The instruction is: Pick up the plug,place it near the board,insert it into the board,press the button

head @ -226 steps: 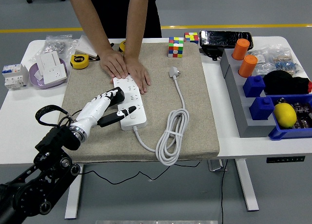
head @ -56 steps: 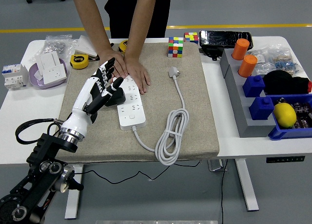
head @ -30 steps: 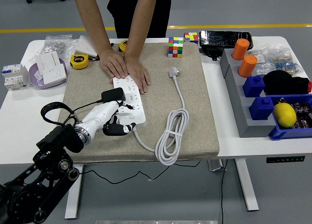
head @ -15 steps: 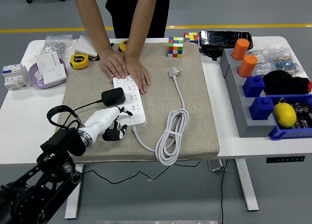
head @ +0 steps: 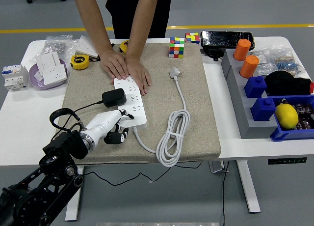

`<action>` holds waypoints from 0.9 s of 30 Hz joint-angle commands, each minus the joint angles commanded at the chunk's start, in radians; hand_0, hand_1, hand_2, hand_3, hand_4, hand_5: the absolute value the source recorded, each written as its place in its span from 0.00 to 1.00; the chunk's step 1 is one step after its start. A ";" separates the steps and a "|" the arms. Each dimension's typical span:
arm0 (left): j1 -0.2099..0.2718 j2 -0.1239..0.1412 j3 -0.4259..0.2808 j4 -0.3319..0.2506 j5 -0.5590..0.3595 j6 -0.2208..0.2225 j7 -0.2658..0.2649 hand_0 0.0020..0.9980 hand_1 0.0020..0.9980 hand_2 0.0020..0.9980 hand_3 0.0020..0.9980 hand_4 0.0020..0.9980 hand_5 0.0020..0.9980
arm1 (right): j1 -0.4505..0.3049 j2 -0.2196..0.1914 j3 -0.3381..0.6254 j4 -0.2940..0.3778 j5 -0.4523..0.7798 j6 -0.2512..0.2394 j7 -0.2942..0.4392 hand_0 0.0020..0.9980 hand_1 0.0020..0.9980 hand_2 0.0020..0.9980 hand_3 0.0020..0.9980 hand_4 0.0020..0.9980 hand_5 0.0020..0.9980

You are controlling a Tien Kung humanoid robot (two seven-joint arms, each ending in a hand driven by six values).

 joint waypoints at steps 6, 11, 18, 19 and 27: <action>-0.001 -0.002 0.000 0.010 0.002 0.001 0.000 0.16 0.02 0.15 0.80 0.48 0.00 | 0.001 0.000 0.000 0.000 0.001 0.000 0.001 0.82 0.75 0.74 0.76 1.00 0.81; -0.005 -0.007 0.005 0.021 0.008 0.001 0.001 0.16 0.02 0.15 0.80 0.48 0.00 | 0.002 0.000 0.001 0.000 0.001 0.000 0.000 0.82 0.75 0.74 0.76 1.00 0.81; -0.007 -0.009 0.010 0.031 0.013 -0.004 0.004 0.16 0.02 0.15 0.80 0.48 0.00 | 0.004 0.000 0.001 0.000 0.002 -0.001 0.001 0.82 0.75 0.74 0.76 1.00 0.81; -0.007 -0.009 0.010 0.032 0.013 -0.004 0.004 0.16 0.02 0.15 0.80 0.48 0.00 | 0.004 0.000 0.001 0.000 0.002 0.000 0.001 0.82 0.75 0.74 0.76 1.00 0.81; -0.007 -0.007 -0.001 0.016 0.027 -0.002 0.002 0.16 0.02 0.15 0.80 0.48 0.00 | 0.003 0.000 0.001 0.000 0.003 -0.001 0.001 0.82 0.75 0.74 0.76 1.00 0.81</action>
